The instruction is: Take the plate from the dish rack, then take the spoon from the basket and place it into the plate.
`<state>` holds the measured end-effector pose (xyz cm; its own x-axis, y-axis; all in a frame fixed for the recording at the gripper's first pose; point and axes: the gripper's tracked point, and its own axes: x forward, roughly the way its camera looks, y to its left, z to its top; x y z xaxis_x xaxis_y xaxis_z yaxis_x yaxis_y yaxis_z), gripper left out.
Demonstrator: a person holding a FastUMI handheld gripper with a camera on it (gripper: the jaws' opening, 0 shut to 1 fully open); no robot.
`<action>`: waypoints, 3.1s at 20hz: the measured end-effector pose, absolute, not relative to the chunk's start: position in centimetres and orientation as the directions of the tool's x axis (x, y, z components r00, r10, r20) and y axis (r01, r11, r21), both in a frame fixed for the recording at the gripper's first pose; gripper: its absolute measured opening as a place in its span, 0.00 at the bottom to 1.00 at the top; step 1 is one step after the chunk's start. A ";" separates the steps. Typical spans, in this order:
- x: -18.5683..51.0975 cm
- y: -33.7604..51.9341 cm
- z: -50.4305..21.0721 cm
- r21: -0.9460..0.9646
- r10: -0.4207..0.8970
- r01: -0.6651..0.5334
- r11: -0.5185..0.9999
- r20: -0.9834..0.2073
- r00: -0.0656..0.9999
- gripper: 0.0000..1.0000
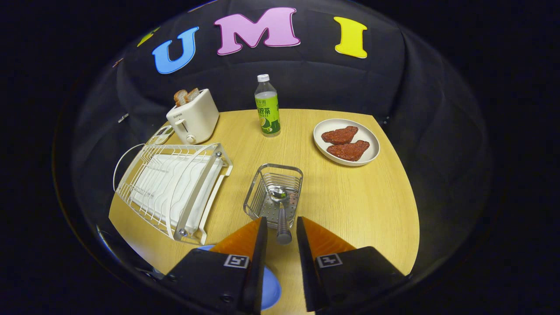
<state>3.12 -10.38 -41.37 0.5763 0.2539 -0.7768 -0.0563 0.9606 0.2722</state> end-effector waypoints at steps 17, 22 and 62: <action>-0.9 -12.3 -31.9 0.383 0.294 -0.011 0.924 -0.691 0.661 0.10; -7.1 -9.4 -29.2 0.419 0.383 -0.099 0.902 -0.675 0.631 0.10; -14.0 -2.7 -37.7 0.251 0.363 -0.274 0.928 -0.766 0.530 1.00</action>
